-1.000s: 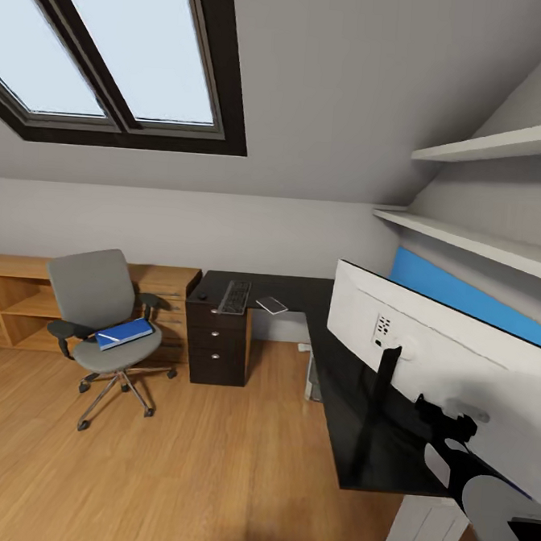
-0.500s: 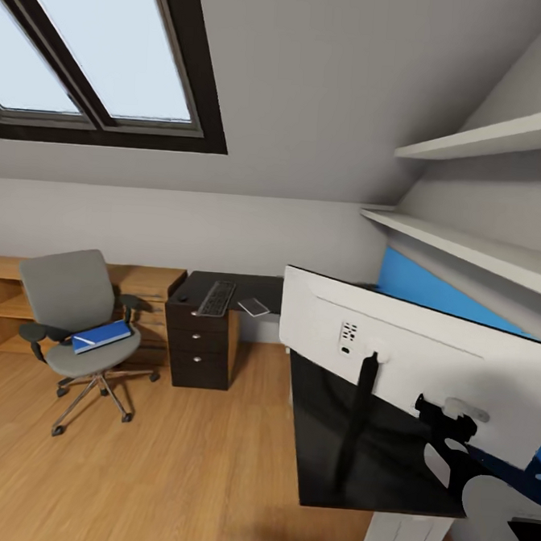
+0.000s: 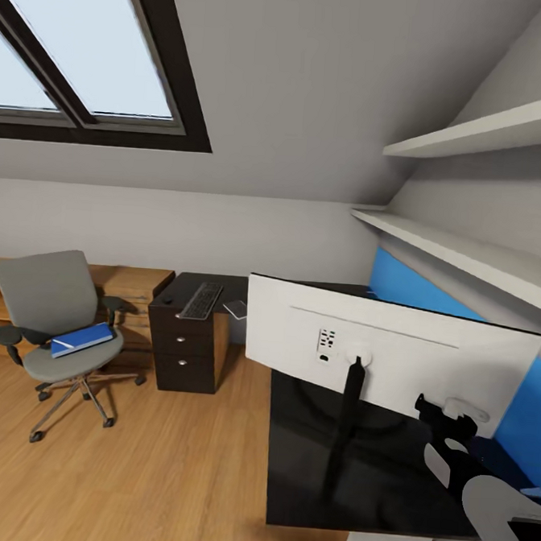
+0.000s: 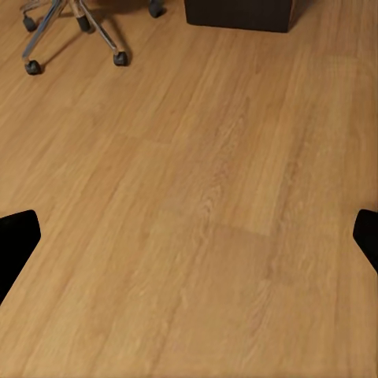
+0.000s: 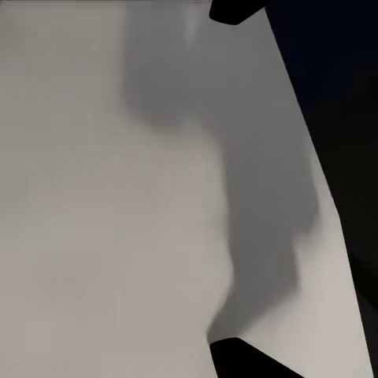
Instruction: In the bedroom, organize the workspace by keeping the computer under the desk, ensuring the monitor is on the desk, placing the keyboard on the desk next to the monitor, placing the mouse on the desk next to the keyboard, moving the folder from the swivel chair onto the desk next to the mouse, stacking the notebook on top of the folder with the pen on top of the notebook, and positioning the swivel chair next to the desk.
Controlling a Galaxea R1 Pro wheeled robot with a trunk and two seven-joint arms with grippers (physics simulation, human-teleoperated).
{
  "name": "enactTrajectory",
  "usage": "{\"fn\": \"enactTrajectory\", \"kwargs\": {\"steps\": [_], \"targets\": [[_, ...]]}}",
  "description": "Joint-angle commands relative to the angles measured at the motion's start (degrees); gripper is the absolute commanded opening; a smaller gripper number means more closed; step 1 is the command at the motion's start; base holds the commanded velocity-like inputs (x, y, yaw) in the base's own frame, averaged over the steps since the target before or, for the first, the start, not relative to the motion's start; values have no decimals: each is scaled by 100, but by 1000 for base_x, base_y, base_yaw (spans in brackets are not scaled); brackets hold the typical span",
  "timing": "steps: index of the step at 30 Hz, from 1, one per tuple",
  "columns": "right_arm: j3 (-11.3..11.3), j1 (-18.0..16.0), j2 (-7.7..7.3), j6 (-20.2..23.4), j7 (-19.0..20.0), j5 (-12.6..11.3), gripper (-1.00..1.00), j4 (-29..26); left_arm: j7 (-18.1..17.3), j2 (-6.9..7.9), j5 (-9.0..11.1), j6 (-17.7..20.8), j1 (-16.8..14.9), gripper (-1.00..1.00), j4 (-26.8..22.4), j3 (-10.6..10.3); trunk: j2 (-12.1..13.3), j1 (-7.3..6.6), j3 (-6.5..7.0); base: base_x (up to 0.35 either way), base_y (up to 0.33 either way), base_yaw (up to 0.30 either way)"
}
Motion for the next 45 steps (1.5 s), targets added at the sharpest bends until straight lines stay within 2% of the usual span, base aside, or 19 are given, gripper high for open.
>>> {"fn": "enactTrajectory", "kwargs": {"steps": [1, 11, 24, 33, 45], "targets": [[3, -5, -1, -22, -9, -34, 100, 3, 41, 5, 36, -19, -7, 100, -4, -48, -6, 1, -9, 12, -28, 0], [3, -5, -1, -22, -9, -34, 100, 3, 48, 10, 36, -21, -7, 100, -4, -47, -6, 1, -9, 51, -5, 0], [47, -5, 34, -58, -30, -17, 100, 3, 39, 10, 45, -5, -7, 100, -4, -39, -6, 1, -4, -314, -38, 9], [47, -5, 42, -57, -33, -9, 100, 3, 39, 10, 45, -4, -7, 100, -4, -39, -6, 1, 37, -242, -233, 186], [47, -5, 43, -48, -23, -8, 100, 3, 40, 10, 53, -4, -7, 100, -4, -33, -6, 1, 60, -29, -98, 169]]}}
